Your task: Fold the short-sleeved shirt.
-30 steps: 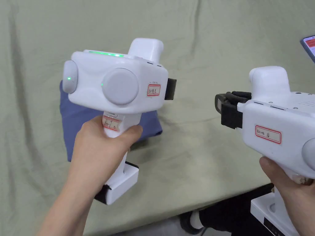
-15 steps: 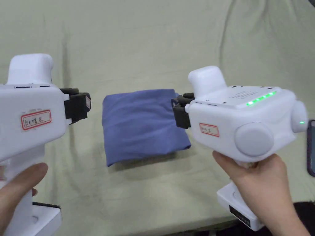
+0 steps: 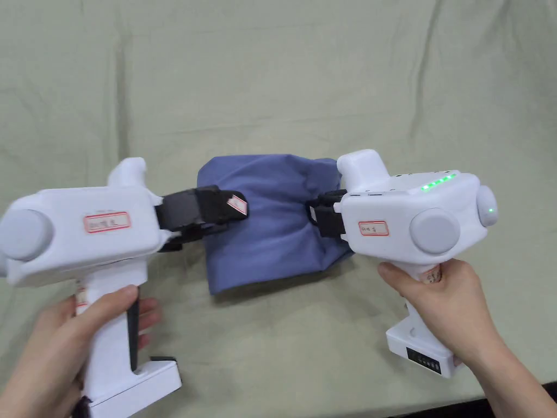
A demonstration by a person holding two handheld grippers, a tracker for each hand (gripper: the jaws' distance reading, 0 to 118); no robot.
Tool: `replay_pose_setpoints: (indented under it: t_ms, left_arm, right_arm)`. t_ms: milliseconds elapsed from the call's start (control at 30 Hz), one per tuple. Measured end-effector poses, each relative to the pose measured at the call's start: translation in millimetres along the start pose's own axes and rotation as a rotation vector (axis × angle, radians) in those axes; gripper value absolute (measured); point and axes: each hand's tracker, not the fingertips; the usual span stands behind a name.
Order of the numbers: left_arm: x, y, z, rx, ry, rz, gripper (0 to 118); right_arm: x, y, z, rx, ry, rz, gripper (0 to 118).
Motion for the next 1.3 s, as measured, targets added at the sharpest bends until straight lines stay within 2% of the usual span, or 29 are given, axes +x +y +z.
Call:
replay_pose_setpoints:
  t_ms: [33,67,100,133,167,267,333,400,500,567,733,833,900,1033,1067,1100,1167,1233,1300]
  left_arm:
    - [-0.2,-2.2,-15.9,-0.064,0.026,0.018,92]
    - [-2.1,-5.2,-26.1,-0.093,-0.013,0.012,92]
    - [2.4,-11.2,-19.2,0.012,-0.037,-0.047,78]
    - [6.2,-13.1,-12.3,0.070,-0.028,-0.130,46]
    - [5.9,-10.9,-10.5,0.065,-0.007,-0.111,37]
    - [-0.9,-2.1,3.1,0.017,-0.031,-0.062,36]
    - [4.8,3.1,15.5,-0.006,0.009,-0.115,35]
    - [9.3,8.6,37.1,0.007,0.092,-0.200,35]
    - [-0.8,21.8,87.9,0.035,0.172,-0.208,35]
    - [-16.2,30.8,127.1,0.047,0.253,-0.219,35]
    - [-74.4,56.1,230.1,0.083,0.488,-0.178,35]
    - [-112.3,68.0,278.3,0.084,0.580,-0.129,35]
    - [-132.3,71.8,301.7,0.085,0.626,-0.108,35]
    - [-184.3,84.4,336.8,0.070,0.606,-0.014,36]
    - [-190.6,83.6,339.1,0.075,0.607,0.022,38]
    - [-198.9,83.3,343.2,0.081,0.634,0.060,48]
    - [-205.6,78.1,350.5,0.120,0.814,0.006,86]
    - [-209.3,71.7,366.2,0.167,0.900,-0.044,86]
    - [-207.5,63.1,384.8,0.249,0.923,0.035,86]
  right_arm:
    - [0.1,-0.6,-0.3,0.002,0.003,0.001,4]
    - [0.9,-1.0,-0.4,0.002,0.007,0.003,4]
    - [0.7,-1.0,-0.3,0.002,0.009,0.004,4]
    - [-0.5,-0.6,1.0,0.003,0.005,0.007,4]
    - [-2.1,-0.1,3.5,0.005,0.004,0.013,4]
    - [-15.2,2.7,14.5,0.023,-0.001,0.041,4]
    - [-29.5,7.1,24.6,0.049,-0.023,0.069,4]
    - [-44.7,13.7,35.1,0.074,0.003,0.062,4]
    - [-73.8,26.0,43.6,0.110,0.049,0.064,4]
    - [-99.2,34.0,42.4,0.127,0.072,0.100,4]
    - [-167.3,53.7,22.5,0.131,0.135,0.166,4]
    - [-204.3,64.0,7.4,0.130,0.168,0.188,4]
    - [-225.3,71.5,-4.7,0.127,0.188,0.201,4]
    - [-266.4,82.1,-26.3,0.102,0.218,0.254,4]
    - [-272.6,82.8,-28.6,0.099,0.221,0.260,4]
    - [-279.4,83.4,-30.7,0.094,0.226,0.270,4]
    - [-287.8,83.1,-31.3,0.091,0.233,0.285,4]
    - [-291.2,83.1,-31.9,0.088,0.236,0.293,4]
    - [-288.3,81.8,-30.0,0.087,0.237,0.298,4]
